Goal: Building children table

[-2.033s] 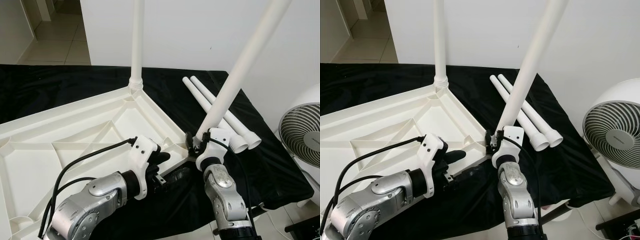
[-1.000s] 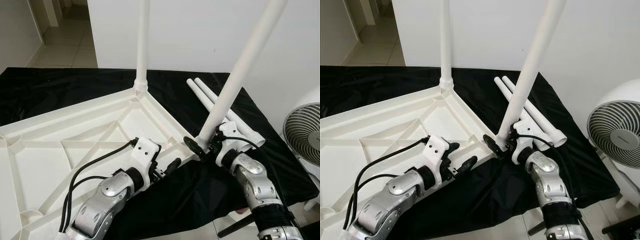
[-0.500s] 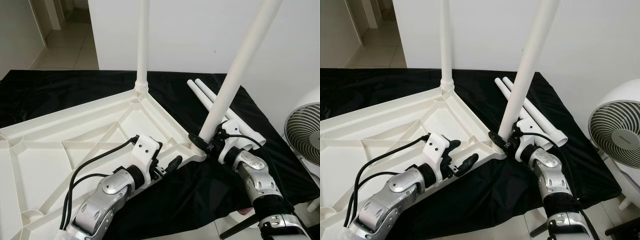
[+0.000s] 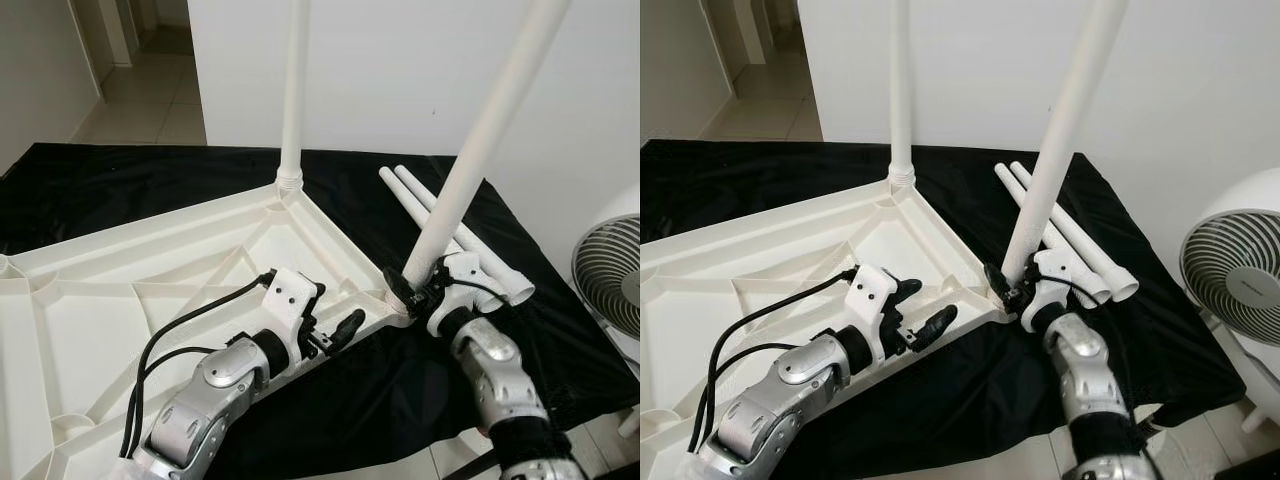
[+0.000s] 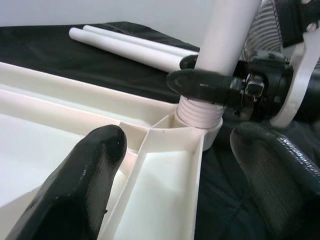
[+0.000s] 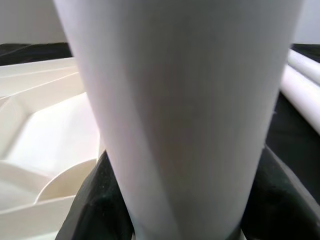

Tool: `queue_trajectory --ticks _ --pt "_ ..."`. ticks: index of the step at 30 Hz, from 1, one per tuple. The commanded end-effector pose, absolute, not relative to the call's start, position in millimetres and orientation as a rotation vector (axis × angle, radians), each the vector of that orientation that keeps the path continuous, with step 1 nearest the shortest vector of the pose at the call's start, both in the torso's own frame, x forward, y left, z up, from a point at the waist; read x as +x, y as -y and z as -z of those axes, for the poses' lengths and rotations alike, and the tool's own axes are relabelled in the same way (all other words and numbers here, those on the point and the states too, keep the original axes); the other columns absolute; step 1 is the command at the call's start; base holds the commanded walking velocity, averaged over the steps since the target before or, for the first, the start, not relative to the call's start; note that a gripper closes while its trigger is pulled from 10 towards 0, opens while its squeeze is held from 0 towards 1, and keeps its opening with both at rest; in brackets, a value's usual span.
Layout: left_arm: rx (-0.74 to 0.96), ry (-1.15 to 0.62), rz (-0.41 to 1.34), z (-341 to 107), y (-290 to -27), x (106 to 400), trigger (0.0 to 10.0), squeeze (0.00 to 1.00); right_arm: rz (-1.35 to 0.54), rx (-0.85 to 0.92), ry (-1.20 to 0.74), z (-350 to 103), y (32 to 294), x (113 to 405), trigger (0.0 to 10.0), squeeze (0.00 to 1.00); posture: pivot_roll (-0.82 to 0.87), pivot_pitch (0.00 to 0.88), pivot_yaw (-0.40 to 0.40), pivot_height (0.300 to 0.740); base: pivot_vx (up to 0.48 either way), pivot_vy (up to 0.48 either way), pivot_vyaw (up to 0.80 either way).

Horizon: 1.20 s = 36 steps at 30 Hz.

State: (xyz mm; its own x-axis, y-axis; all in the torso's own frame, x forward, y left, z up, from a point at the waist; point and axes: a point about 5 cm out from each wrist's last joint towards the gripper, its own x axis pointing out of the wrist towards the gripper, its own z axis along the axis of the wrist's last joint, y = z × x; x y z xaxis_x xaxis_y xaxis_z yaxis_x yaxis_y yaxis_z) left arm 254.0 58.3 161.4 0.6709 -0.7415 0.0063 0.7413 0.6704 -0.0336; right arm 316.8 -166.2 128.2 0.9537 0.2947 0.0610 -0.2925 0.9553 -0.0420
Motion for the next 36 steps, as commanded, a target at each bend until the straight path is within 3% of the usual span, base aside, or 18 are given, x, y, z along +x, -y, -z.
queue_trajectory --ticks 1,8,12,13,15,24,25,28,36 --pt "-0.048 -0.016 0.944 -160.5 -56.1 250.7 10.0 0.0 -0.217 -0.034 -0.037 -106.0 167.9 309.4 0.0 0.0 0.02 0.021 -0.043 0.74 0.0 0.0 0.0" --pt "-0.052 -0.022 0.953 -159.6 -56.0 250.0 10.0 0.0 0.053 0.03 -0.06 -101.1 142.1 297.8 0.0 0.0 0.02 0.008 -0.042 0.74 0.0 0.0 0.0" --pt "-0.056 -0.024 0.954 -159.1 -56.6 250.1 10.0 0.0 0.077 0.051 -0.065 -103.1 140.6 297.7 0.0 0.0 0.01 0.002 -0.04 0.74 0.0 0.0 0.0" --pt "-0.059 -0.025 0.953 -159.1 -56.8 250.5 10.0 0.0 0.078 0.068 -0.061 -105.5 142.8 297.8 9.5 0.0 0.02 0.0 -0.044 0.74 0.0 0.0 0.0" --pt "-0.059 -0.024 0.954 -159.4 -57.0 250.5 10.0 0.0 0.078 0.072 -0.06 -106.4 143.7 297.4 10.0 0.0 0.02 0.0 -0.044 0.74 0.0 0.0 0.0" --pt "-0.062 -0.024 0.955 -160.0 -57.7 250.9 10.0 0.0 0.074 0.077 -0.053 -110.5 139.8 295.7 10.0 0.0 0.02 0.0 -0.044 0.74 0.0 0.0 0.0" --pt "-0.061 -0.025 0.956 -159.8 -58.4 250.6 10.0 0.0 -0.016 0.061 -0.032 -115.2 145.0 300.4 10.0 1.0 0.02 0.0 -0.05 0.74 0.0 0.0 0.0" --pt "-0.058 -0.027 0.956 -159.3 -59.7 250.3 10.0 0.0 -0.182 0.034 -0.01 -123.6 158.6 308.9 10.0 1.0 0.03 0.0 -0.052 0.74 0.0 0.0 0.0" --pt "-0.055 -0.029 0.952 -159.0 -62.2 250.2 10.0 0.0 -0.227 -0.019 -0.001 -125.3 174.1 314.6 10.0 1.0 0.04 0.0 -0.054 0.74 0.0 0.0 0.0"
